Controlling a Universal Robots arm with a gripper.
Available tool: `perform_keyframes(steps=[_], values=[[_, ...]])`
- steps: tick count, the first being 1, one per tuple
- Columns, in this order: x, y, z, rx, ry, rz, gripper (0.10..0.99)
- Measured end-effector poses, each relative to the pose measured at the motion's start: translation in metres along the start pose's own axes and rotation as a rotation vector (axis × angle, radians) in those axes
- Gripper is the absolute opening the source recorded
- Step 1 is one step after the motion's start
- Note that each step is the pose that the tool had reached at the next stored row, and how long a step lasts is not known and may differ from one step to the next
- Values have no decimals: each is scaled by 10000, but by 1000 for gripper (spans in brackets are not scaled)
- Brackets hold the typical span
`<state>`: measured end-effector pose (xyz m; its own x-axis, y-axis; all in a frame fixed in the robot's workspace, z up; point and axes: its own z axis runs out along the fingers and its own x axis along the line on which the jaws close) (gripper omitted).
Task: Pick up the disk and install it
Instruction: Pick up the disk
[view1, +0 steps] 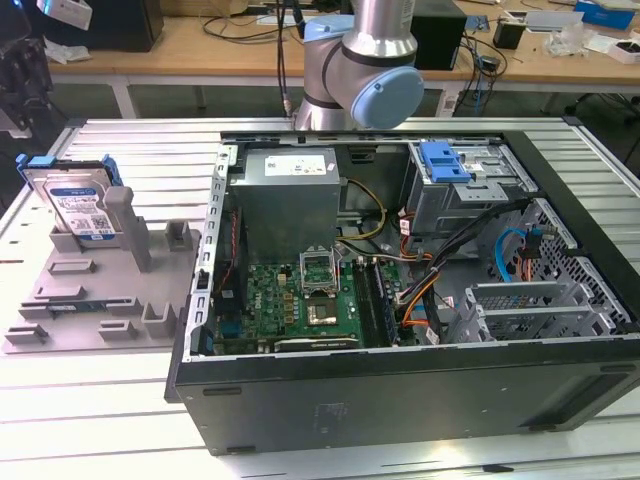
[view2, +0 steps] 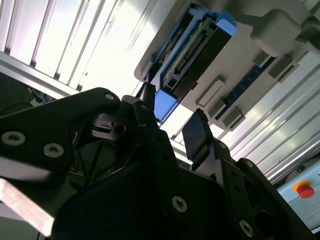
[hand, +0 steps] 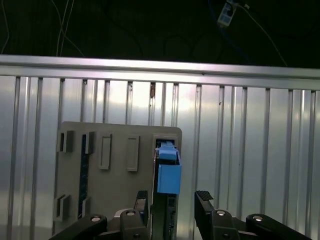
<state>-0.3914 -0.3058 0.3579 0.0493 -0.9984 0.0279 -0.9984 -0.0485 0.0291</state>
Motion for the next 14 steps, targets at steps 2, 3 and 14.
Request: perform_keyframes(steps=[2,3,14], values=[[0,2,9,19,0,19,498],[-1,6,14,25,1,30,498],[4,38,71,30,-2,127,498]])
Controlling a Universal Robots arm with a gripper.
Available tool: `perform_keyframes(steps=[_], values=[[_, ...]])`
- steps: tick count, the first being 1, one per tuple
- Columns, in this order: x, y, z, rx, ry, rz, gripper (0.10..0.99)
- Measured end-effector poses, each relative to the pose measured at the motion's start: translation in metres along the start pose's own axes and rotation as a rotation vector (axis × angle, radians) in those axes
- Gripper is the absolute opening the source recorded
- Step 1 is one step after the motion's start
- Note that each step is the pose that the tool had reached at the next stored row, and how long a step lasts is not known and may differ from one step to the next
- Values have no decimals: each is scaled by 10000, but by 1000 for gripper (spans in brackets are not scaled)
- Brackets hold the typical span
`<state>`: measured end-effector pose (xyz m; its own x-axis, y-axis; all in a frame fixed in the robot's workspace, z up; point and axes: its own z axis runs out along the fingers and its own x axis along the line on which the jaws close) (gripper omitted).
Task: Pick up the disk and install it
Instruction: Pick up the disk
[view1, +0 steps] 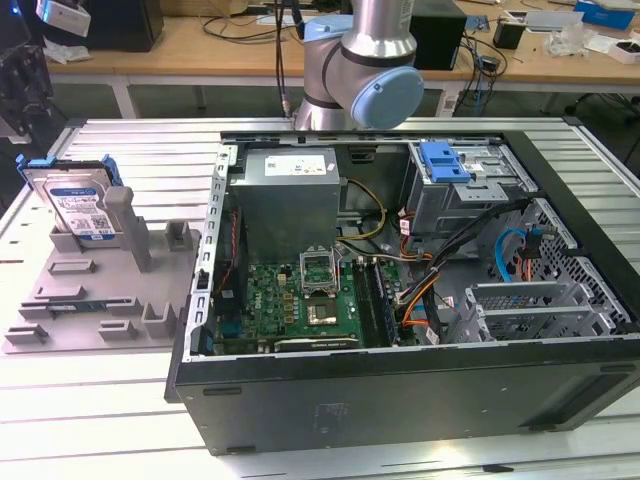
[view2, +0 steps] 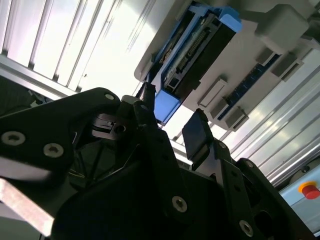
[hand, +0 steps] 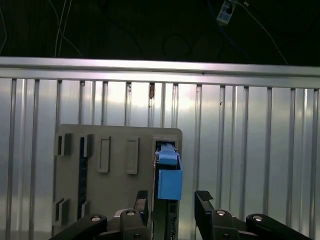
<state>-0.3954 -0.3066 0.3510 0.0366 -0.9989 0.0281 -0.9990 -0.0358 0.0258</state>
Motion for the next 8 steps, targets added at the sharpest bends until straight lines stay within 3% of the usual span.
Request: perform_keyframes(steps=[8], values=[[-2,2,60,4,-2,99,498]])
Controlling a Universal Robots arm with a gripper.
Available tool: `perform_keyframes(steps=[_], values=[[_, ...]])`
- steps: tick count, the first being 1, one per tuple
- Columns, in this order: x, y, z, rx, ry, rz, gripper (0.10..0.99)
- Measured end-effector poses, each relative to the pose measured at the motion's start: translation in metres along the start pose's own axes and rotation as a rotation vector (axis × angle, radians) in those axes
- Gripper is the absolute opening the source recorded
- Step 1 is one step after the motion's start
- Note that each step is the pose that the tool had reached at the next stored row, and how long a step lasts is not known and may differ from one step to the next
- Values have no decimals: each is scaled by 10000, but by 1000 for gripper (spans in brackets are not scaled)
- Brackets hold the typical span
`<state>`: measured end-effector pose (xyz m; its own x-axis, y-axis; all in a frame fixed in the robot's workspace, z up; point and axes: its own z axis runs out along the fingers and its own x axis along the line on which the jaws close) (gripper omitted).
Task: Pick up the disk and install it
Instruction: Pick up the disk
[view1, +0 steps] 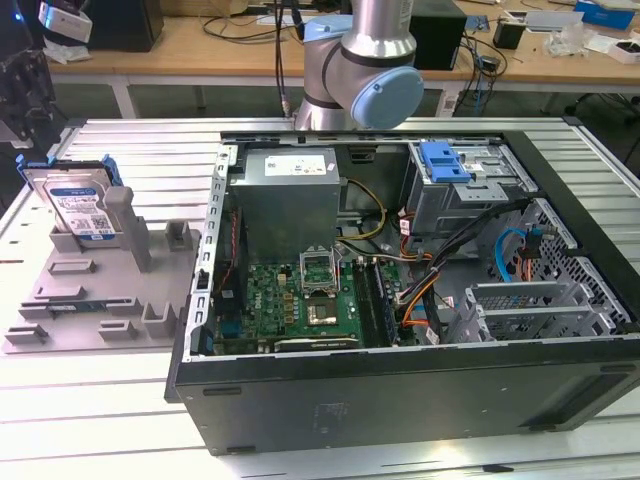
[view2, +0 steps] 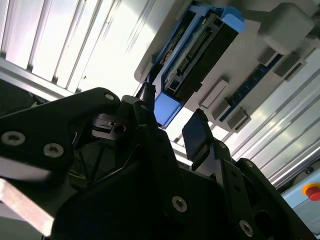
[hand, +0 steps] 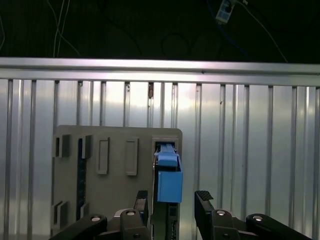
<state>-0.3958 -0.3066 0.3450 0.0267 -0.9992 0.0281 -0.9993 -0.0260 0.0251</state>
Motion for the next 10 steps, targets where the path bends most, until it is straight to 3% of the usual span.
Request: perform_keyframes(steps=[10], values=[[-4,25,92,14,-3,130,498]])
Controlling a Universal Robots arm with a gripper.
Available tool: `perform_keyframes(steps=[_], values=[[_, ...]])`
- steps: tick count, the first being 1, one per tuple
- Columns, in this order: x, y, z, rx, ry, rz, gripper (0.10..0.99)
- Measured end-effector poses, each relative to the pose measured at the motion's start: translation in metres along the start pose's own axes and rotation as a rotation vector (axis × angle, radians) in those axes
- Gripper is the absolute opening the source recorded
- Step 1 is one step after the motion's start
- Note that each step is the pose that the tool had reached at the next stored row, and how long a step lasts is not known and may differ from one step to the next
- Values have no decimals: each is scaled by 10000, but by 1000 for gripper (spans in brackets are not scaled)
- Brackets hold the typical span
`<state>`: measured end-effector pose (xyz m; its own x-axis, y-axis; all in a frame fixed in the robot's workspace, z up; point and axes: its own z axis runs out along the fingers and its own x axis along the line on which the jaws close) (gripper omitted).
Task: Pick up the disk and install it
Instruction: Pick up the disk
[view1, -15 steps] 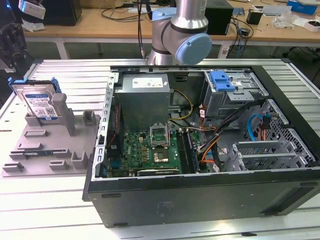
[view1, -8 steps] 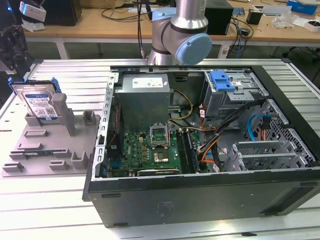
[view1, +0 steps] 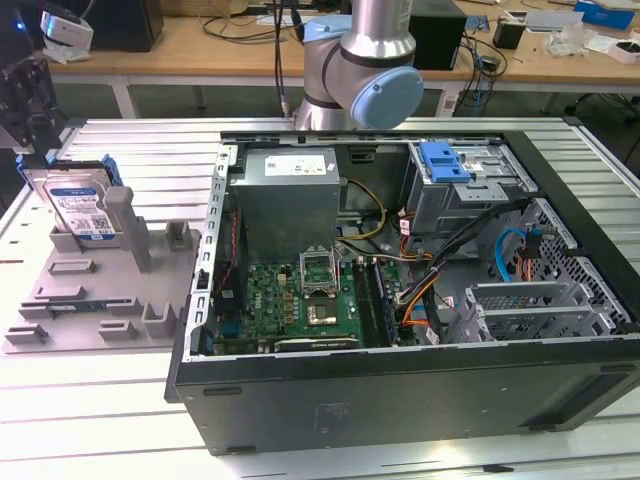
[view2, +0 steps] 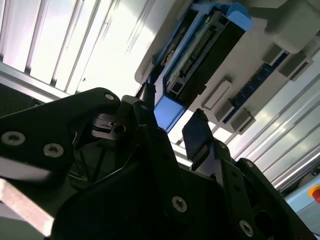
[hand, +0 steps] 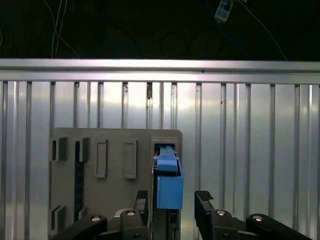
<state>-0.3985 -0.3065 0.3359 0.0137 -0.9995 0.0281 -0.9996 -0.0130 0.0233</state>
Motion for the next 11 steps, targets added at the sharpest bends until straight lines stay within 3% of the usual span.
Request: perform_keyframes(steps=[11], values=[[-2,14,83,24,-2,109,498]])
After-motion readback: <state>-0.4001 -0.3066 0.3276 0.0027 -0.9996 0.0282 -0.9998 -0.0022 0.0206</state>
